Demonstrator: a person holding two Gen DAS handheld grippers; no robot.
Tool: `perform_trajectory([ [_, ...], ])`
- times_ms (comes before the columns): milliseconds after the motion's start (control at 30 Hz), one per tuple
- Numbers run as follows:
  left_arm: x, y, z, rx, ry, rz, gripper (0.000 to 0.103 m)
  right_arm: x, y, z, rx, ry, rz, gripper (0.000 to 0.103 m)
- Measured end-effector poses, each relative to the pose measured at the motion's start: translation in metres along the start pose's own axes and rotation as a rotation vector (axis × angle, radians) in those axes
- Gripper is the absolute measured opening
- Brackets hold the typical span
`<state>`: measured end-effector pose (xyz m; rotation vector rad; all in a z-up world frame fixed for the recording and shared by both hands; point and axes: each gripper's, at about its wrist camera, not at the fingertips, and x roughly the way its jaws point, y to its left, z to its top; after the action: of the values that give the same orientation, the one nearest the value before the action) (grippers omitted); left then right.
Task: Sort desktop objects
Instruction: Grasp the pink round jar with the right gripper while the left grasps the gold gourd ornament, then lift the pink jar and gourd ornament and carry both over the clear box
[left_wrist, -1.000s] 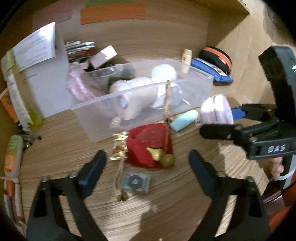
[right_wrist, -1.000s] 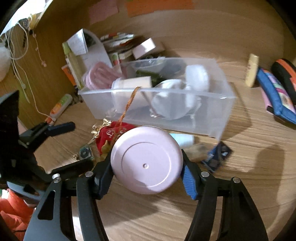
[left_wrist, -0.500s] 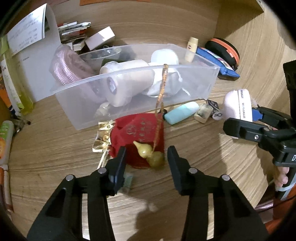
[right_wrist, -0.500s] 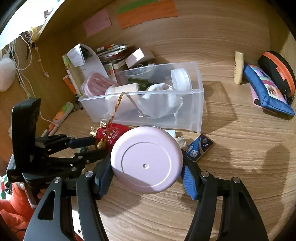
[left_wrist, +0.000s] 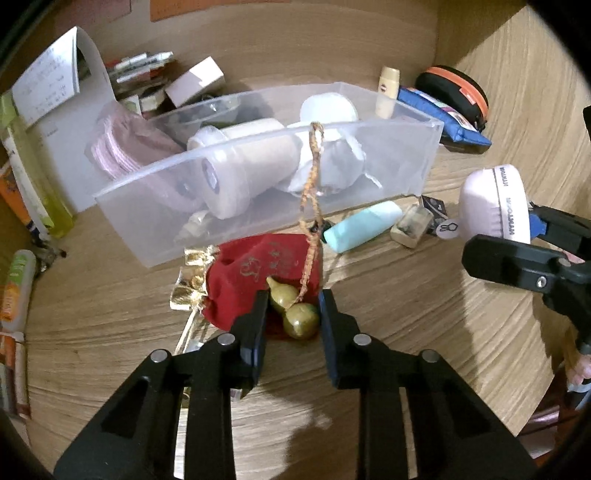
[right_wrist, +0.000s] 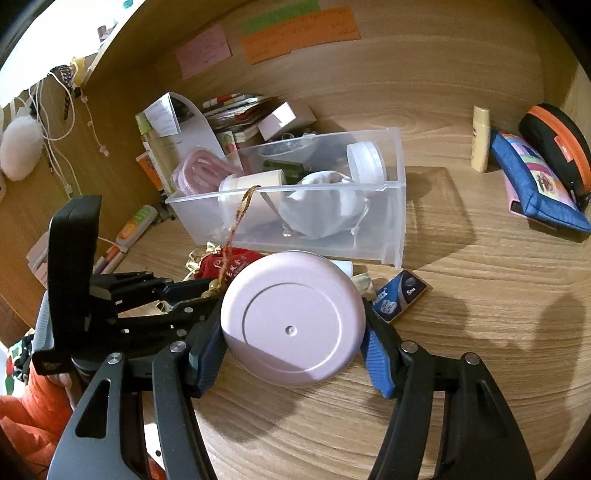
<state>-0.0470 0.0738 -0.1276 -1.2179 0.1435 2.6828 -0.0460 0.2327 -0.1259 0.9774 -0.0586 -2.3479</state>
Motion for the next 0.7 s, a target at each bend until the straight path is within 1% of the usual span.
perform_trajectory([
  [300, -0.023, 0.004, 0.009, -0.005, -0.086, 0.002, 0.026, -0.008, 0.001, 0.010, 0.017, -0.035, -0.006, 0.061],
  [700, -0.049, 0.022, 0.025, -0.048, -0.202, -0.002, 0.026, -0.022, 0.009, 0.032, 0.017, -0.104, -0.022, 0.061],
])
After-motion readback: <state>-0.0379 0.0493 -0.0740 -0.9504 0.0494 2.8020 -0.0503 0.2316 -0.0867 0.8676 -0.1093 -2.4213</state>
